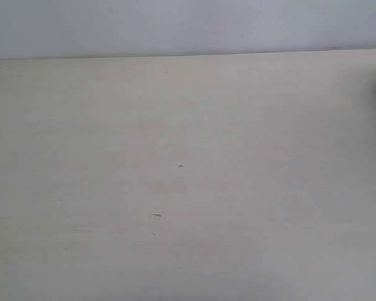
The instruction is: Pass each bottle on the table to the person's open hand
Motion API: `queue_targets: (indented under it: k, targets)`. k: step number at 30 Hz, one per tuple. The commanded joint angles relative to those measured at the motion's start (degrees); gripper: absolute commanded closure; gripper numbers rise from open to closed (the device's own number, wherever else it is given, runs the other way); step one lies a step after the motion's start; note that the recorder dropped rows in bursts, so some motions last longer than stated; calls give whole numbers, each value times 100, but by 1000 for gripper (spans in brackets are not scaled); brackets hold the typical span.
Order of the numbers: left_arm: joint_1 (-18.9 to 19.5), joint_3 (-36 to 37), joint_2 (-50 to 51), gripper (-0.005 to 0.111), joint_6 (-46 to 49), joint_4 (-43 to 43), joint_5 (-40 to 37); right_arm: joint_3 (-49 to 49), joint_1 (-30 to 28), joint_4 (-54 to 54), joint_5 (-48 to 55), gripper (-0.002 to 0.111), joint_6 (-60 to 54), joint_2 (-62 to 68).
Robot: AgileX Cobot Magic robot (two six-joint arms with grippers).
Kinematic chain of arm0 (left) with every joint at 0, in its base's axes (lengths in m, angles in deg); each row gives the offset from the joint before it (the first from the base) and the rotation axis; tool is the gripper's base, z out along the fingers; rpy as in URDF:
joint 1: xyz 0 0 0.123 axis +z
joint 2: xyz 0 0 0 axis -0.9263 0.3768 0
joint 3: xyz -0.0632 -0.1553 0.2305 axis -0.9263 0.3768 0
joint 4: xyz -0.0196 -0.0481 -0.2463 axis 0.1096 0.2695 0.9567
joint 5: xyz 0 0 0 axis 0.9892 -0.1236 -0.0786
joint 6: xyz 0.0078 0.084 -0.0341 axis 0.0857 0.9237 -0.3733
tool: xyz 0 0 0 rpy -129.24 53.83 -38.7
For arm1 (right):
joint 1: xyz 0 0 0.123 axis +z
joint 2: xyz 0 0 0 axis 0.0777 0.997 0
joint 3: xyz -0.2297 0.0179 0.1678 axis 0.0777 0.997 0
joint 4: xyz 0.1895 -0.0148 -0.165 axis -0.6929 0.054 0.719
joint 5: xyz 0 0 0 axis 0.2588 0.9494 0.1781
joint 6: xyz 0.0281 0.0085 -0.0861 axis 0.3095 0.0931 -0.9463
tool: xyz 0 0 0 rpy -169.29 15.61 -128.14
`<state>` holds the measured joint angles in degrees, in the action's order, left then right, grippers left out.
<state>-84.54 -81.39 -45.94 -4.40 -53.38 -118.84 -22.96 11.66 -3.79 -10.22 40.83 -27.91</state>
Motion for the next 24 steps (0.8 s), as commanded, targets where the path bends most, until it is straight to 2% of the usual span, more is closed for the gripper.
queue_targets:
  k: [1, 4, 6, 9, 12, 20, 24]
  targets:
    - [12, 149, -23, 107, 1701, 1221, 525, 26, -21, -7, -50, 108, -4, -36]
    - [12, 301, -23, 107, 3598, 2667, 1160, 26, -21, -7, -50, 108, -4, -36]
    - [12, 424, -23, 107, 4417, 3423, 1411, 26, -21, -7, -50, 108, -4, -36]
    - [24, 612, -23, 107, 4399, 3772, 1511, 26, -21, -7, -50, 108, -4, -36]
    - [216, 750, -23, 107, 4386, 3990, 1511, 26, -21, -7, -50, 108, -4, -36]
    - [1632, 868, -23, 107, 4044, 4188, 1363, 26, -21, -80, -50, 108, -4, -36]
    - [2009, 894, -23, 107, 3953, 4188, 1324, 26, -21, -92, -50, 108, -4, -36]
